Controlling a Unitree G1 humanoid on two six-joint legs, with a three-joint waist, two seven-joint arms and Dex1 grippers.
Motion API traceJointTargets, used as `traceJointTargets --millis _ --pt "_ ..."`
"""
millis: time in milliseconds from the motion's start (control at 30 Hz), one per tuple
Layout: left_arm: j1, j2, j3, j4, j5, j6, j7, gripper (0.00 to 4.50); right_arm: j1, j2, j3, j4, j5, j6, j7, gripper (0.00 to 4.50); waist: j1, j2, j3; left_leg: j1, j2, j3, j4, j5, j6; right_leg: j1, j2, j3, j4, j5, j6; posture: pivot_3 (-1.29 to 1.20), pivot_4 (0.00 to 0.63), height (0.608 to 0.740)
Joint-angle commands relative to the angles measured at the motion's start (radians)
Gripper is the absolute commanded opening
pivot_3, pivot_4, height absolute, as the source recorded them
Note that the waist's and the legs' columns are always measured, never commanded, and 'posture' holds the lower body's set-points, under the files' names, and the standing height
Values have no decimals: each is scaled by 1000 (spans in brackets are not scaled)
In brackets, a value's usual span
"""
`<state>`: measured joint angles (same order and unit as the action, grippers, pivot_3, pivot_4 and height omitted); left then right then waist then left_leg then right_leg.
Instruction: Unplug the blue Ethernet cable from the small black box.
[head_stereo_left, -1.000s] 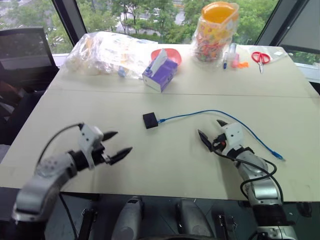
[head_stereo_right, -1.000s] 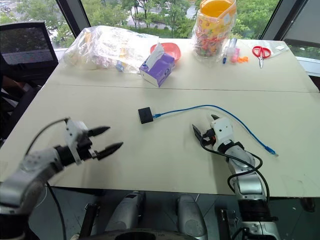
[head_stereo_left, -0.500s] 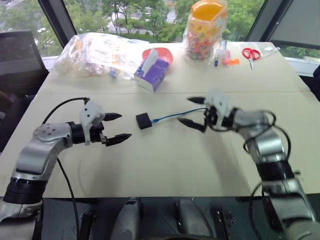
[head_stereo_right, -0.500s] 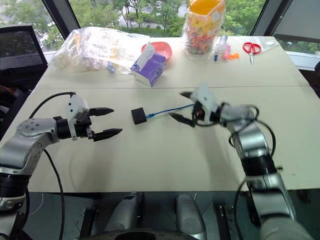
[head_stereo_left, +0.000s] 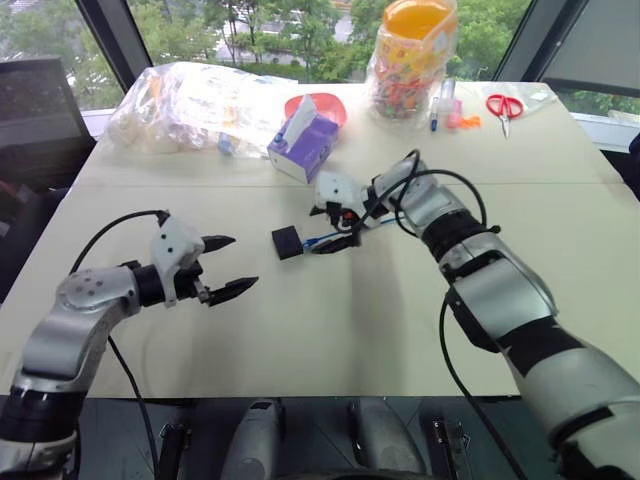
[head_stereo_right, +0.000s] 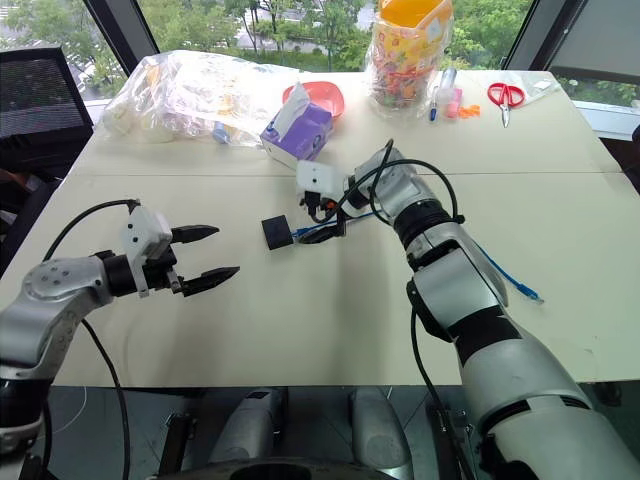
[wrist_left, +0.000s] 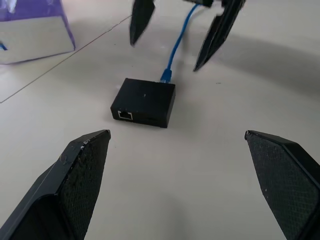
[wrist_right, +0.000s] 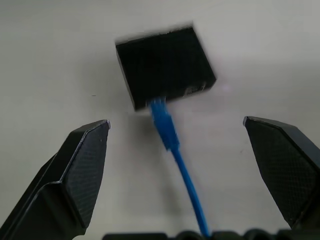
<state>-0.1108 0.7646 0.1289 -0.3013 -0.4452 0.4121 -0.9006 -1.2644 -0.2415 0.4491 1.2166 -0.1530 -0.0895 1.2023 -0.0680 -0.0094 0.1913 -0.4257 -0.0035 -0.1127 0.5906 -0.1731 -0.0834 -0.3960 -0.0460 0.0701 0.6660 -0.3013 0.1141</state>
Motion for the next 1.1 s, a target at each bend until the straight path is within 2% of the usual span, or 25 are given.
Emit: traceJointTargets --millis 33,200,267,300,400,533,567,700,867,1000,1067,1100 --pt "29 1 46 -66 -8 2 31 4500 -34 20 -26 60 -36 -38 -38 4463 -1 0 0 0 0 0 0 0 0 0 0 0 0 0 0 0 150 740" --pt "67 -3 67 -102 -11 9 65 4500 -35 56 -64 98 -53 -14 -47 4463 -5 0 0 3 0 0 0 0 0 2 1 0 1 0 0 0 150 740" --pt "73 -4 70 -117 -13 15 76 4500 -34 64 -76 109 -61 9 -58 3948 -5 0 0 4 0 0 0 0 0 3 1 0 1 0 0 0 150 740" --pt "75 -4 71 -122 -14 18 79 4500 -32 65 -79 113 -69 17 -63 3645 -5 0 0 4 0 0 0 0 0 3 1 0 1 0 0 0 150 740" --pt "77 -3 73 -131 -14 21 87 4500 -25 64 -93 123 -82 52 -69 2280 -4 0 0 6 0 0 0 0 0 5 1 0 1 0 0 0 150 740" --pt "71 -2 76 -130 -11 20 94 4500 -19 61 -112 128 -91 90 -61 183 -2 0 0 8 0 0 1 0 0 7 1 0 1 0 -1 0 150 740" --pt "69 -2 76 -128 -11 20 96 4500 -19 60 -117 128 -92 96 -57 59 -2 0 0 8 0 0 1 0 0 7 1 0 1 0 -1 0 150 740" --pt "64 0 81 -121 -7 8 101 4500 -23 55 -149 119 -74 119 -26 59 -2 0 0 8 0 0 1 0 0 7 1 0 1 0 -1 0 150 740" --pt "10 7 51 -57 116 -172 101 4500 -43 27 -204 86 -34 133 85 59 -1 0 0 7 0 0 1 0 0 6 1 0 0 0 0 0 150 740" --pt "-91 -17 28 18 191 -396 82 4500 -103 -18 -239 38 11 298 297 59 -1 1 1 6 0 0 1 0 0 6 1 0 0 0 0 0 150 740" --pt "-133 -14 3 55 222 -498 49 4500 -116 -63 -175 -30 31 375 386 59 -1 1 1 5 0 0 1 0 0 5 1 0 0 0 0 0 150 740" --pt "-151 -12 -9 68 225 -528 28 4500 -116 -89 -137 -90 101 458 404 59 -1 1 1 5 0 1 1 0 0 5 1 0 0 0 0 0 150 740"
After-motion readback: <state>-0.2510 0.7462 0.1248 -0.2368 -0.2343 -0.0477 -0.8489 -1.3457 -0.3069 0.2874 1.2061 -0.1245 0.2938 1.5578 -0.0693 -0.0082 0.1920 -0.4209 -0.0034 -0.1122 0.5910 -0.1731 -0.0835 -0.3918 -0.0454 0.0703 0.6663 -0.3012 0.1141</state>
